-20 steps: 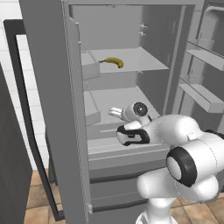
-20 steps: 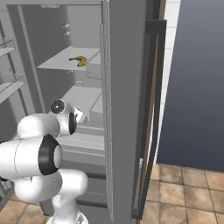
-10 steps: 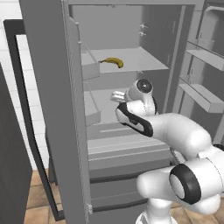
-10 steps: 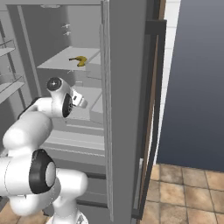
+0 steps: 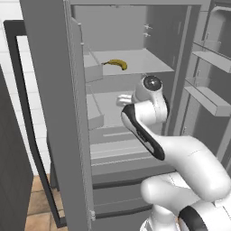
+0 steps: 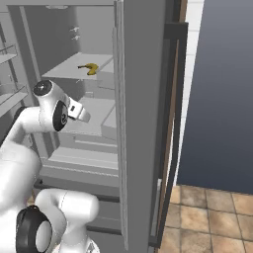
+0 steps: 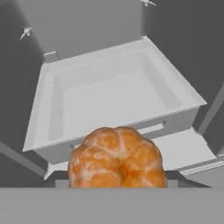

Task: Pick the banana and tangerine from the fridge and place them inside the tupperware on the counter.

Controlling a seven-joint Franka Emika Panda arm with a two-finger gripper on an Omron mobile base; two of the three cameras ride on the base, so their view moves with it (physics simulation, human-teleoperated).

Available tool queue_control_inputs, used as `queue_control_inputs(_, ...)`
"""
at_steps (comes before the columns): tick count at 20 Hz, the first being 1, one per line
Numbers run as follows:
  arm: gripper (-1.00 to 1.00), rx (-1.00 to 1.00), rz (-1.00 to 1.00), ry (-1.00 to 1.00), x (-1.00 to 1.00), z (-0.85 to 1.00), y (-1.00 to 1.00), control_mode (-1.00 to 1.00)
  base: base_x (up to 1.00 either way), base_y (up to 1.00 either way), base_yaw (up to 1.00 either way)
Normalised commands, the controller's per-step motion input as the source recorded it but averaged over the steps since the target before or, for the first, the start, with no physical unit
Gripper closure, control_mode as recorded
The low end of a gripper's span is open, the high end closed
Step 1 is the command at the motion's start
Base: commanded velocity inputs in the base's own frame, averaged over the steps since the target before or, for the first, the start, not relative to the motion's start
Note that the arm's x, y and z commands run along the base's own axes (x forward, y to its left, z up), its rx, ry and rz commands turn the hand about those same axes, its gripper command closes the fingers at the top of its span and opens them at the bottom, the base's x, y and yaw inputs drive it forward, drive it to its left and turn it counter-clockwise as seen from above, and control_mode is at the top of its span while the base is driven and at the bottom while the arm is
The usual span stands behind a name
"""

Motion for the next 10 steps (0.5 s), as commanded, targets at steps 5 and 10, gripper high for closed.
queue_control_inputs(5,1.0,0.0,0.02,0.11,-0.8,0.24,0.0,-1.0,0.0,0.0,0.0)
queue_control_inputs(10,1.0,0.0,0.01,0.04,-0.8,0.29,0.0,-1.0,0.0,0.0,0.0)
